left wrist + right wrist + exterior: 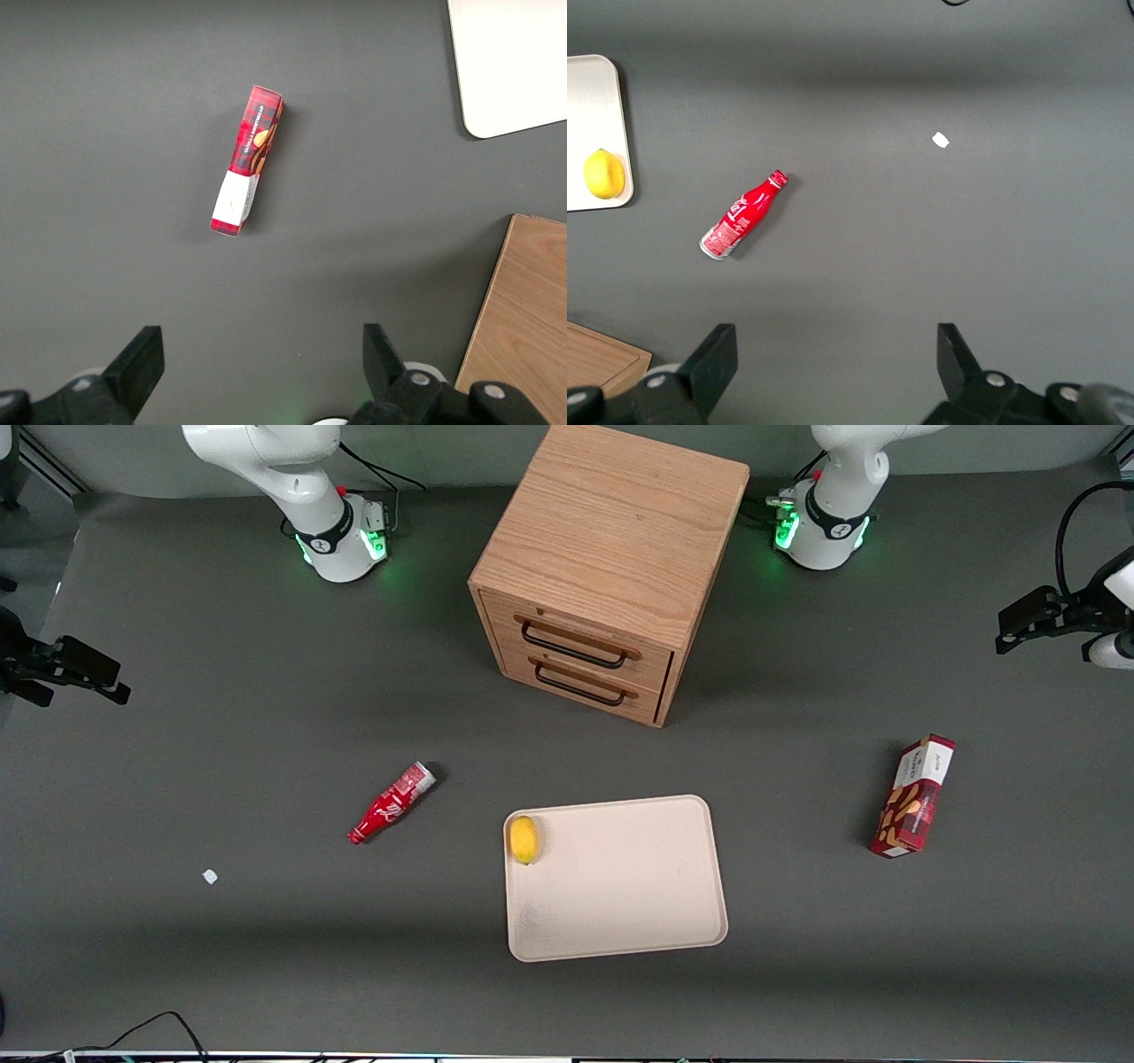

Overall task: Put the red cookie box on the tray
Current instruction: 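Move the left gripper down over the red plaid cookie box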

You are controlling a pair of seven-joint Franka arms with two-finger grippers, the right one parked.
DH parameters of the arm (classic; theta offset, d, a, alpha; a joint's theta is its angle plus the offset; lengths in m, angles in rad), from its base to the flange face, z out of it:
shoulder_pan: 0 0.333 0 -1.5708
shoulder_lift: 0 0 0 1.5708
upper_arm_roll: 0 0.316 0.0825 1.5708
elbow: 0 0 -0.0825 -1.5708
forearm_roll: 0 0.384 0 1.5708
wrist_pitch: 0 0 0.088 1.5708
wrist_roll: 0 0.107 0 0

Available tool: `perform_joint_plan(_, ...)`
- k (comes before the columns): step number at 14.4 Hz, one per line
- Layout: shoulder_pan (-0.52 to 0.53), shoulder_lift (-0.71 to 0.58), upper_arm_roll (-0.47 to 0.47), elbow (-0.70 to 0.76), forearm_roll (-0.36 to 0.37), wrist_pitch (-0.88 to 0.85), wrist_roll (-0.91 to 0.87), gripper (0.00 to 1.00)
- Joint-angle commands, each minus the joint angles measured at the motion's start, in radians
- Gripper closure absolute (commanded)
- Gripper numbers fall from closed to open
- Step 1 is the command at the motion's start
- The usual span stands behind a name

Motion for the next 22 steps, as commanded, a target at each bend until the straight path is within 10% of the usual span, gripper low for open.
perform_joint_plan(1,0.000,0.003,-0.006,0.009,0.013,0.005,-0.012,0.00)
perform_joint_plan(22,0.006,0.348,0.018,-0.338,0.157,0.734,0.171,0.00)
